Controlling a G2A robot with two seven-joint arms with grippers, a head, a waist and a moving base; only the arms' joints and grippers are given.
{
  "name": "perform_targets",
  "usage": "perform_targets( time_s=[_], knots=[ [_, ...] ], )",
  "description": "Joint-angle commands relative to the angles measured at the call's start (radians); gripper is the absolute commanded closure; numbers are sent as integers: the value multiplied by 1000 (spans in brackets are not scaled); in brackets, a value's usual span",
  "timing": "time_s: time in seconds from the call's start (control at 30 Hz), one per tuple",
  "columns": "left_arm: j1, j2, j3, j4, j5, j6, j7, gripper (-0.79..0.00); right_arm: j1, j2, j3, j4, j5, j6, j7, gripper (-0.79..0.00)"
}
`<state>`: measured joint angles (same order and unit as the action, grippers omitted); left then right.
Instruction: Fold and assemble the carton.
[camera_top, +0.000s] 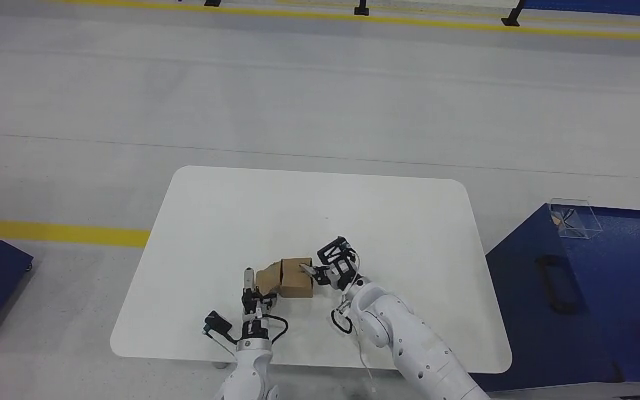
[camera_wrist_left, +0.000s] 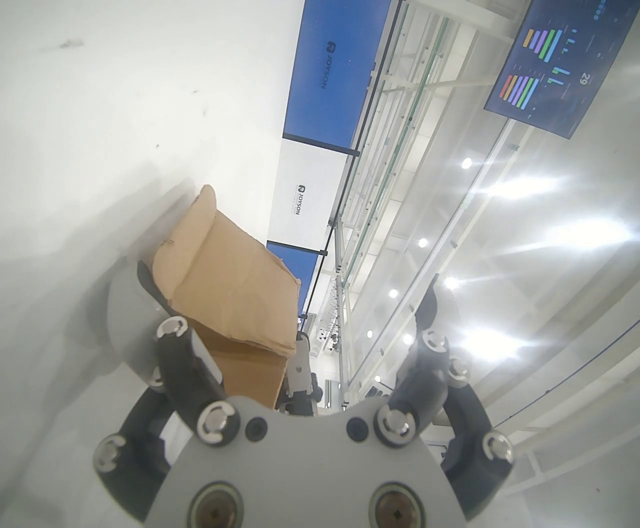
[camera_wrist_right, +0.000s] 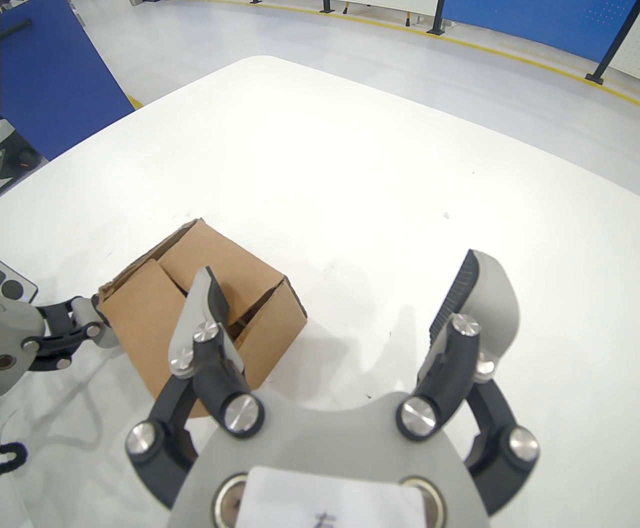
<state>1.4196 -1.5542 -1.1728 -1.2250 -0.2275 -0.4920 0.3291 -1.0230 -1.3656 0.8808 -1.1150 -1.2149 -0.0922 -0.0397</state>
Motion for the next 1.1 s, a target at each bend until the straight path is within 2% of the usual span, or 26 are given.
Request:
perform_targets(
  time_s=[0.0, 0.2, 0.37, 0.77, 0.87, 1.07],
  knots=[
    [-5, -2, 1, 8, -9, -20, -6, -785, -1, -1, 0, 1, -12, 2, 5, -785],
    [-14, -8, -11, 30, -12, -115, 0, -785, -5, -3, 7, -3, -28, 2, 16, -785],
    [-17, -12, -21, 29, -27, -158, 3, -785, -10, -4, 15, -6, -43, 0, 20, -785],
    [16, -14, -42, -46, 8, -269, -34, -785, -25, -4, 35, -16, -73, -9, 22, -785],
    [29, -17, -29, -79, 26, -273, -42, -785, -30, -4, 41, -21, -76, -11, 23, -785],
    [20, -25, 1, -116, 63, -202, -47, -785, -39, -4, 57, -39, -82, -15, 13, -785]
  ],
)
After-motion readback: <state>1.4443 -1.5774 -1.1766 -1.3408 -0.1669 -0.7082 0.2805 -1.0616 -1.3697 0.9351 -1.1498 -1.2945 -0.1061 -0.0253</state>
